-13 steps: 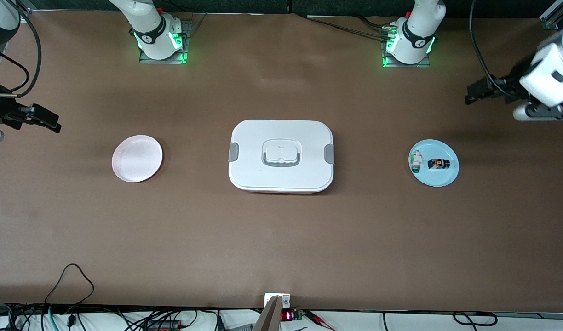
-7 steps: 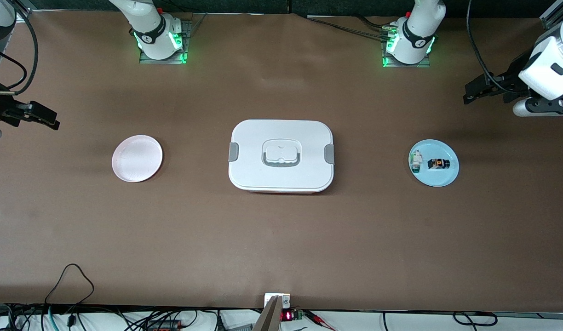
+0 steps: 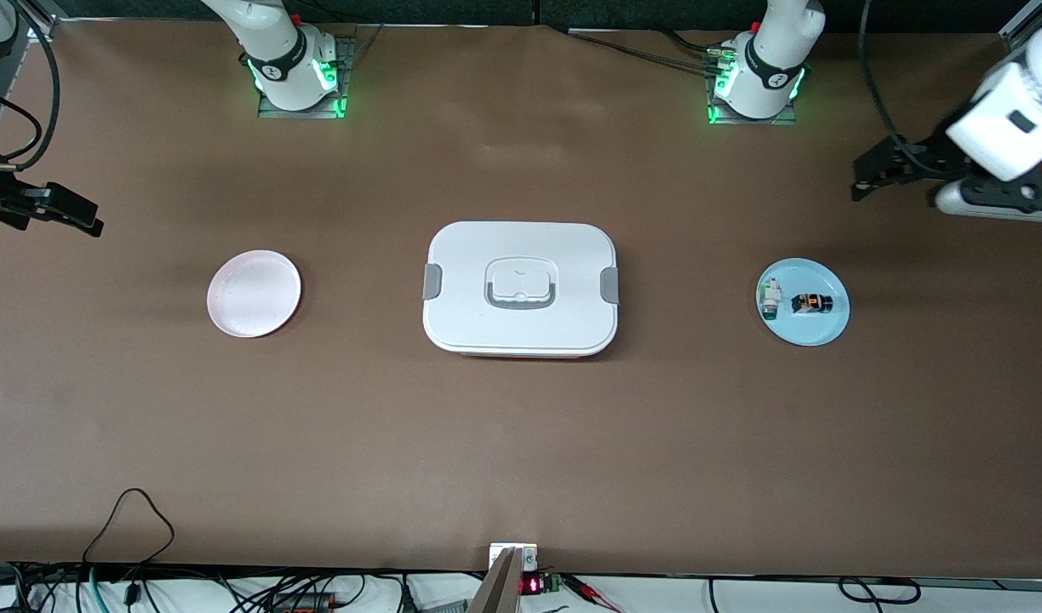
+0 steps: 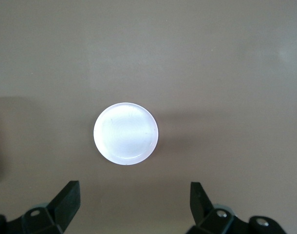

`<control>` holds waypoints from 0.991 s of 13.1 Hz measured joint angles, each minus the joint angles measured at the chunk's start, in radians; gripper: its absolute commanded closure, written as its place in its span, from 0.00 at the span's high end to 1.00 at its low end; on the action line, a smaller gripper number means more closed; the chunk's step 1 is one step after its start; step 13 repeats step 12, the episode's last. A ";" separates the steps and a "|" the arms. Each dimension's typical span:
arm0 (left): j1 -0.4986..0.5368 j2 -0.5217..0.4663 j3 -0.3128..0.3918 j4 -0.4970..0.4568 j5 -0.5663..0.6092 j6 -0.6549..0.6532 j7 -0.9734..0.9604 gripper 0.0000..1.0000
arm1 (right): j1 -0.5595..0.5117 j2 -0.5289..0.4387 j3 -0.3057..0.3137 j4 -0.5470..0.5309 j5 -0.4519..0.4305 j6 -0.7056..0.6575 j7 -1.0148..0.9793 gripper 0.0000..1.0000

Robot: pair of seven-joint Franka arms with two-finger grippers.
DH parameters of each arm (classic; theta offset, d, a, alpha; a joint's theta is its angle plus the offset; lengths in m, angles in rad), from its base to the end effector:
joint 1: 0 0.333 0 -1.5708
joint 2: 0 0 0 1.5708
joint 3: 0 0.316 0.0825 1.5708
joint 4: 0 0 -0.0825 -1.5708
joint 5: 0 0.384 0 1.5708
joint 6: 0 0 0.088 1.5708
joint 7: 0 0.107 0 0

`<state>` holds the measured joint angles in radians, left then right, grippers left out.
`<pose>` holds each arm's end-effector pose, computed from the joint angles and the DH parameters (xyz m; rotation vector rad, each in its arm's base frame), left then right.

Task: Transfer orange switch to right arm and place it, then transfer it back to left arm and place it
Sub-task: 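Raise the left gripper away from the blue plate toward rest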

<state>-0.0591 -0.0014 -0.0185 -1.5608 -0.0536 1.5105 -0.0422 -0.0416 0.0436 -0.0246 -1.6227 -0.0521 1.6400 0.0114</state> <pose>0.5456 -0.0485 0.6250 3.0895 -0.0577 -0.0804 0.5699 -0.0428 0.5815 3.0870 -0.1132 -0.0428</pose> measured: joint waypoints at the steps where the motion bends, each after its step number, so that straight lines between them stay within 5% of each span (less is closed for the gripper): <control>1: 0.006 0.002 0.006 0.000 0.000 0.000 0.006 1.00 | 0.000 0.000 0.000 0.004 0.000 -0.002 0.000 1.00; 13: 0.043 0.022 0.000 0.001 0.001 0.009 0.029 1.00 | 0.000 0.000 0.000 0.026 0.000 -0.036 0.000 1.00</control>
